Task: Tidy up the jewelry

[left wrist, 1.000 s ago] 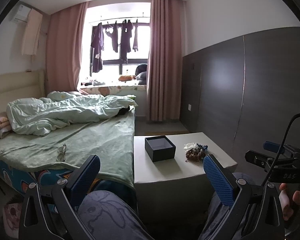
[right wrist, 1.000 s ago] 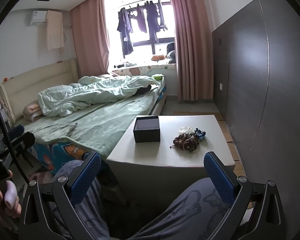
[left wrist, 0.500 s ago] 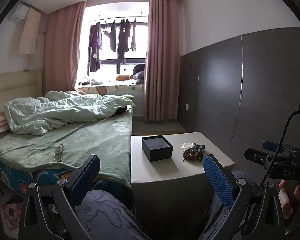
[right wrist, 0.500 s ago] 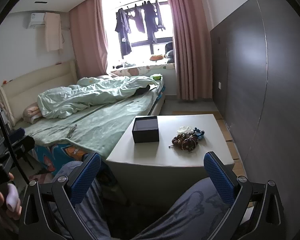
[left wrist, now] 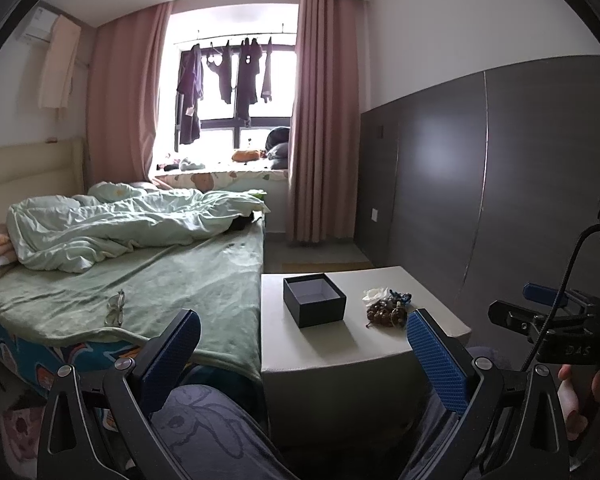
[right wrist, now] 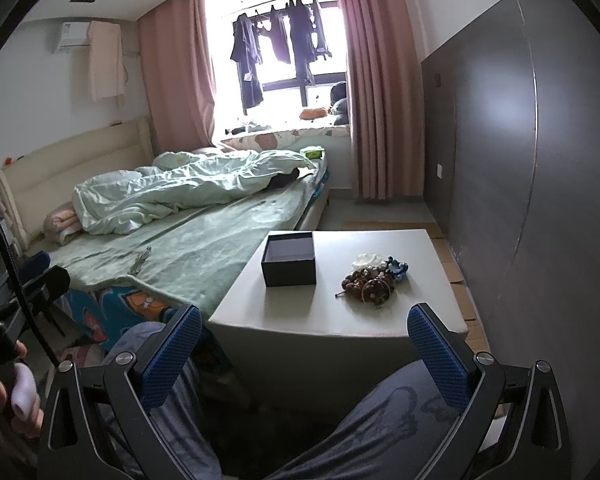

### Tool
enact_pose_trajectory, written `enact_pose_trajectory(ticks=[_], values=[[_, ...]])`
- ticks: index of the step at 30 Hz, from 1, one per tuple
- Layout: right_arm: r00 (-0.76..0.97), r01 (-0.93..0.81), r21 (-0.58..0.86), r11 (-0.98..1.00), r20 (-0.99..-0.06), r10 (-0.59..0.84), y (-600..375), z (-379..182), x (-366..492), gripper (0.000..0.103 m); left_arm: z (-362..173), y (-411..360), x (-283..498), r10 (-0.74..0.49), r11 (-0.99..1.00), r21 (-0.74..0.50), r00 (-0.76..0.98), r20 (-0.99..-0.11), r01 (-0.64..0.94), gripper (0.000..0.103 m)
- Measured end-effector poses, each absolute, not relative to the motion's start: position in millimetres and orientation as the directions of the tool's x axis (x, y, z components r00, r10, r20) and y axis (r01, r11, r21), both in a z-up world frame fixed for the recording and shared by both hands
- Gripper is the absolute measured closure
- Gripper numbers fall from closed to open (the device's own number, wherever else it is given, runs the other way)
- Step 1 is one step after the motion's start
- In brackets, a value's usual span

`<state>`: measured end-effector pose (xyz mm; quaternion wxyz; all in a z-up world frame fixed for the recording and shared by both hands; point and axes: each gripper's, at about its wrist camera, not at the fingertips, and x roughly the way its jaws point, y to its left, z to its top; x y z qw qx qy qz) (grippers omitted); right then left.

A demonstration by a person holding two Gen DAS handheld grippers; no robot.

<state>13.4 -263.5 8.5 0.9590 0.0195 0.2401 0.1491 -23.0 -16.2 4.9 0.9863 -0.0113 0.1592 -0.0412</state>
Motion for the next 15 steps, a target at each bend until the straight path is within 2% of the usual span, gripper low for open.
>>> enact_pose_trajectory(ticks=[8, 15], values=[[0.827, -0.296, 0.116, 0.948, -0.465, 0.315, -263, 14, 22, 0.0, 7, -16, -16, -0.086, 0.996, -0.031, 0.948, -0.305, 0.08, 0.0], [0.815, -0.296, 0.126, 0.947, -0.483, 0.319, -262, 6, 40, 0.0, 2, -15, 4, -0.093, 0.996, -0.035, 0.938, -0.333, 0.086, 0.0]])
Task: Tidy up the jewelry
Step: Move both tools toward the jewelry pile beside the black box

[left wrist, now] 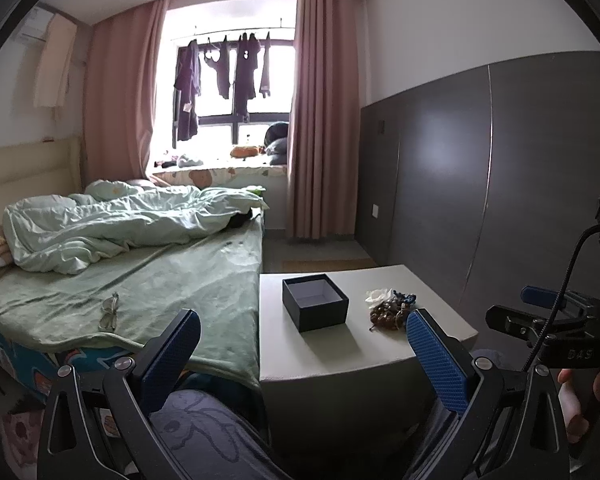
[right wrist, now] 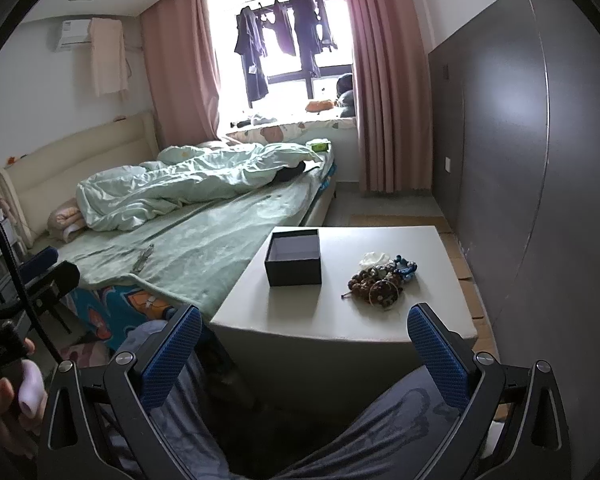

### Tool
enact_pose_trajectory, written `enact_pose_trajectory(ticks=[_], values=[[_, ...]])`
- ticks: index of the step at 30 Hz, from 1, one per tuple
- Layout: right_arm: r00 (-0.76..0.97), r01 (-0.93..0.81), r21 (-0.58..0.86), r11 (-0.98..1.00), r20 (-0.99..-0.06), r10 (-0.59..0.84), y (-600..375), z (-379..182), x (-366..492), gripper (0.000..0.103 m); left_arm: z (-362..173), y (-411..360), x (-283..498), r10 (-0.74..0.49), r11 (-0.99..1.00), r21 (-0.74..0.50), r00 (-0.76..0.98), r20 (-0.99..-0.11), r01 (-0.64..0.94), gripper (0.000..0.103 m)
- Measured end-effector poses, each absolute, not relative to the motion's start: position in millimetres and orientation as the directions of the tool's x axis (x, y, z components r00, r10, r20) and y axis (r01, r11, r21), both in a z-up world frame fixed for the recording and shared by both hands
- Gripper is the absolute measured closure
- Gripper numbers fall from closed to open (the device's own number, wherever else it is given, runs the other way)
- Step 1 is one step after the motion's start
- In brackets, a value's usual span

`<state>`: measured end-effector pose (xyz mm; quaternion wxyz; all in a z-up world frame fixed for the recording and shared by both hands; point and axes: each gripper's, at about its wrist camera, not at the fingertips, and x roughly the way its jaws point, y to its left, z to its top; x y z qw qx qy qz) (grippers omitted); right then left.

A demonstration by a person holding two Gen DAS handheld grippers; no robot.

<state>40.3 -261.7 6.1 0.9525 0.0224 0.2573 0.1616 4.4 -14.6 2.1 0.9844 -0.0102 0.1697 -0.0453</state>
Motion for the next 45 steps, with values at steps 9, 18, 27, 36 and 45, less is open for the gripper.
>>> enact_pose_trajectory(ticks=[9, 18, 27, 36, 45], values=[[0.797, -0.236, 0.167, 0.957, -0.53, 0.289, -279, -14, 86, 0.0, -9, -21, 54, -0.149, 0.989, -0.059, 0.909, -0.39, 0.137, 0.0], [0.743, -0.158, 0.24, 0.958, -0.61, 0.275, -311, -48, 137, 0.025, -25, -43, 113, -0.238, 0.971, -0.089, 0.862, -0.448, 0.222, 0.0], [0.687, -0.118, 0.327, 0.938, -0.655, 0.315, -339, -80, 179, 0.048, -51, -65, 167, -0.323, 0.946, -0.145, 0.793, -0.516, 0.291, 0.015], [0.628, -0.106, 0.366, 0.925, -0.696, 0.347, -347, -119, 231, 0.068, -87, -80, 216, -0.364, 0.93, -0.203, 0.707, -0.606, 0.305, 0.031], [0.584, -0.087, 0.363, 0.928, -0.736, 0.343, -349, -149, 275, 0.076, -109, -101, 248, -0.392, 0.918, -0.233, 0.639, -0.661, 0.322, 0.041]])
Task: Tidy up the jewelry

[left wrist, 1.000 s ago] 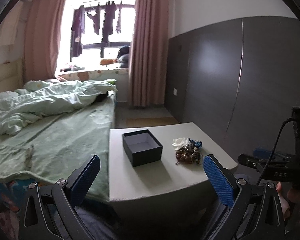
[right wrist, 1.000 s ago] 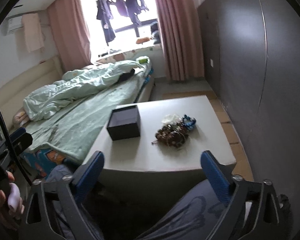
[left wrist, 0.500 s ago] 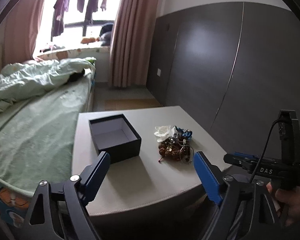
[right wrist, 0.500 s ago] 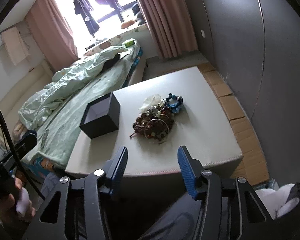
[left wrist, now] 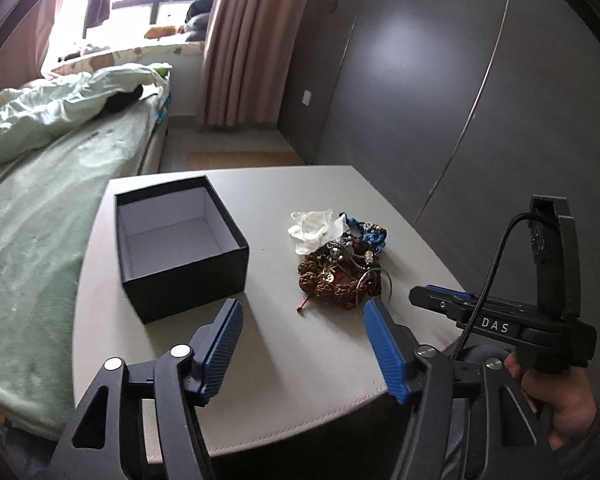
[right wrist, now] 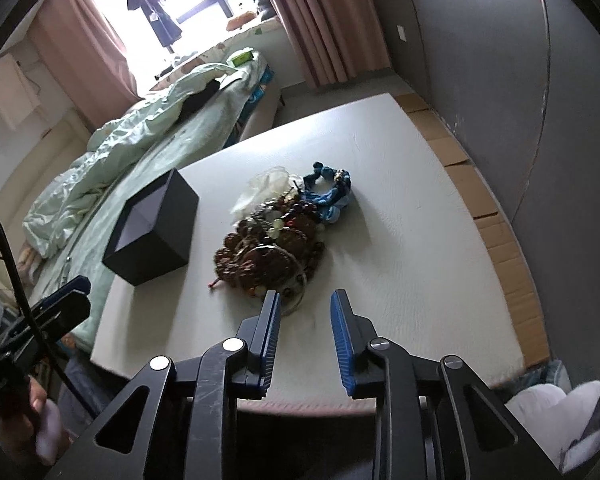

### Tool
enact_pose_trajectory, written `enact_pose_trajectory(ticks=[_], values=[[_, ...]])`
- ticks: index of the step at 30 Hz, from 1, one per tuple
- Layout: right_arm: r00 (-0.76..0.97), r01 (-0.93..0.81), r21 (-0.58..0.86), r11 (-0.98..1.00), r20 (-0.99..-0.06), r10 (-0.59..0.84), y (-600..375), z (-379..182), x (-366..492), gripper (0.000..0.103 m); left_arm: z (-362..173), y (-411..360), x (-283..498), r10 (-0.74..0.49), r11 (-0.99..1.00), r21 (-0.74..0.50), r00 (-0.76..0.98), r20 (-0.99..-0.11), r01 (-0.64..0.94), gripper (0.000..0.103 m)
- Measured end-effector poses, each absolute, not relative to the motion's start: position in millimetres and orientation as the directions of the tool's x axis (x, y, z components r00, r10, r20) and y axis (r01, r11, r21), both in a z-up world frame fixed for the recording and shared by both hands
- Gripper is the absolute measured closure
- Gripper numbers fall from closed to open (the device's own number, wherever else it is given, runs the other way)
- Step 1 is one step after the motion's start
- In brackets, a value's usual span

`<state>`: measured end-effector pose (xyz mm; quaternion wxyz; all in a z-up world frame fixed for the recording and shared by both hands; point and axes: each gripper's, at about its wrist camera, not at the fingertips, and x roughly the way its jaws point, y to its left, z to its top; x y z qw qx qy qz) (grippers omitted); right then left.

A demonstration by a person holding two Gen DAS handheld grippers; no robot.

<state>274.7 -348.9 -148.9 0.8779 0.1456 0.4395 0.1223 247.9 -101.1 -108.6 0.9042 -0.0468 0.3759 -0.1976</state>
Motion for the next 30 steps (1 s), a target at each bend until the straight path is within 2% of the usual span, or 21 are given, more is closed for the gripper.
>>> enact_pose_trajectory(ticks=[6, 13, 14, 16, 19, 30], values=[[0.574, -0.097, 0.385, 0.918, -0.732, 0.367, -348, -157, 290, 0.076, -122, -111, 268, -0.395, 0.917, -0.248, 0.609, -0.688, 0.314, 0.051], [0.54, -0.118, 0.399, 0.909, -0.743, 0.396, -338, -170, 307, 0.077, -132, -118, 288, -0.398, 0.916, -0.269, 0.588, -0.704, 0.298, 0.054], [0.535, -0.113, 0.399, 0.91, -0.748, 0.394, -338, -173, 310, 0.078, -133, -119, 291, -0.399, 0.916, -0.27, 0.587, -0.705, 0.298, 0.054], [0.527, -0.106, 0.411, 0.906, -0.749, 0.401, -339, -176, 314, 0.094, -131, -122, 295, -0.401, 0.914, -0.267, 0.587, -0.704, 0.304, 0.054], [0.534, -0.109, 0.433, 0.895, -0.734, 0.42, -344, -175, 313, 0.099, -127, -126, 300, -0.406, 0.911, -0.262, 0.589, -0.699, 0.318, 0.054], [0.605, -0.124, 0.532, 0.838, -0.629, 0.489, -365, -159, 295, 0.099, -119, -155, 334, -0.428, 0.894, -0.243, 0.559, -0.71, 0.376, 0.054]])
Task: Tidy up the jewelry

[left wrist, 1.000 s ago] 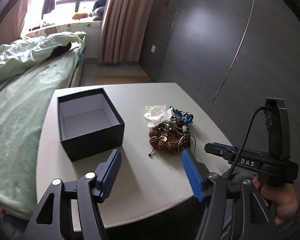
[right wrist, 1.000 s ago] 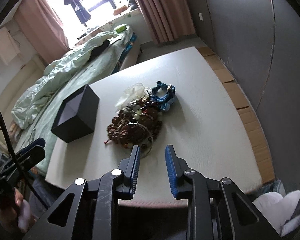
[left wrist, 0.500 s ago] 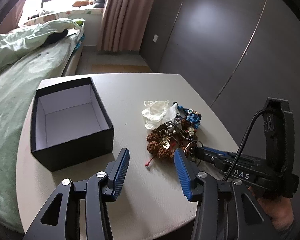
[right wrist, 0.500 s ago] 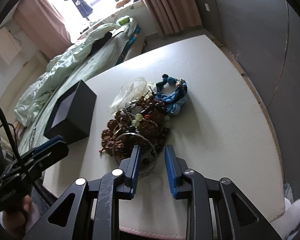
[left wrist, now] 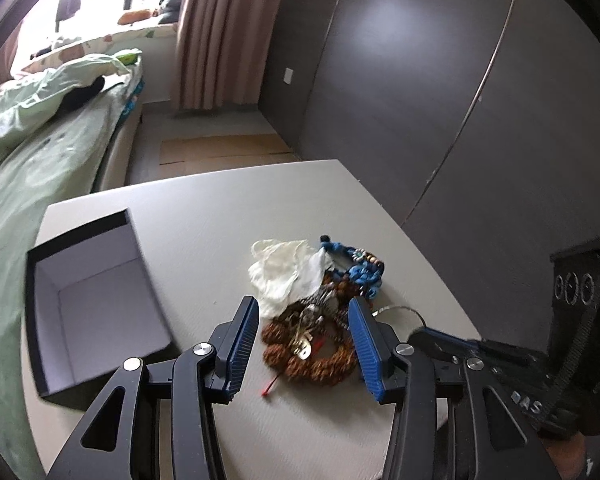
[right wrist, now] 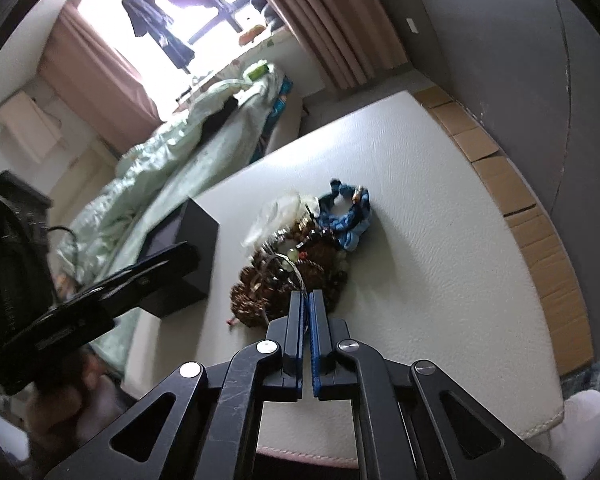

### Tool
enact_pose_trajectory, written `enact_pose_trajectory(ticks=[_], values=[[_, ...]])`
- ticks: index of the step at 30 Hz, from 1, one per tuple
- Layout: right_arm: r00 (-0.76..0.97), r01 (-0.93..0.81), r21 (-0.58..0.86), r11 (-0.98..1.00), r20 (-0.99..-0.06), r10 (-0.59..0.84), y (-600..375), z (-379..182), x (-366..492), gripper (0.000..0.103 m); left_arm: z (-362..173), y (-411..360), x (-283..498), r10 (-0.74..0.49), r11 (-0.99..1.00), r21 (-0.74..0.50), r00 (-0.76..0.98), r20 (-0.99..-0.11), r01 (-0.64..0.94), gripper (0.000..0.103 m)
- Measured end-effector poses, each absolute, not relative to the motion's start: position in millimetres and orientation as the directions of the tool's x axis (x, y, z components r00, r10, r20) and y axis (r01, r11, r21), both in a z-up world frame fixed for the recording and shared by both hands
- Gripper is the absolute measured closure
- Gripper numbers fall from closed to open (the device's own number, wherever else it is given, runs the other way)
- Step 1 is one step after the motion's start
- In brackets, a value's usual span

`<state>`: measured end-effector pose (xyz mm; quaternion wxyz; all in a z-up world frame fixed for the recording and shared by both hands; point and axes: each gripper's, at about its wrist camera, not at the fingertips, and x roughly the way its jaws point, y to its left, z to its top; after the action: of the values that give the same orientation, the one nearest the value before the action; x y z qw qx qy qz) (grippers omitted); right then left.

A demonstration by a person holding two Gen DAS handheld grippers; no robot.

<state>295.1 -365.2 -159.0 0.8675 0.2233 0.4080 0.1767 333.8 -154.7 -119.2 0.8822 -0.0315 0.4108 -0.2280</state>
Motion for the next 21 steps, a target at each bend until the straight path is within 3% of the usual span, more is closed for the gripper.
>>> enact_pose_trajectory(ticks=[17, 18, 19, 21], values=[[0.695, -0.076, 0.669, 0.739, -0.496, 0.52, -402, -147, 288, 0.099, -148, -184, 400, -0.381, 0.903, -0.221, 0.449, -0.808, 0.367, 0.056], [0.696, -0.08, 0.672, 0.737, -0.492, 0.524, -402, -146, 290, 0.099, -149, -183, 403, -0.388, 0.901, -0.23, 0.445, -0.807, 0.368, 0.081], [0.697, -0.084, 0.674, 0.734, -0.487, 0.527, -401, -144, 290, 0.099, -149, -182, 404, -0.389, 0.9, -0.229, 0.443, -0.808, 0.372, 0.097], [0.696, -0.092, 0.676, 0.731, -0.481, 0.533, -400, -141, 291, 0.099, -143, -179, 404, -0.4, 0.897, -0.236, 0.457, -0.795, 0.373, 0.103]])
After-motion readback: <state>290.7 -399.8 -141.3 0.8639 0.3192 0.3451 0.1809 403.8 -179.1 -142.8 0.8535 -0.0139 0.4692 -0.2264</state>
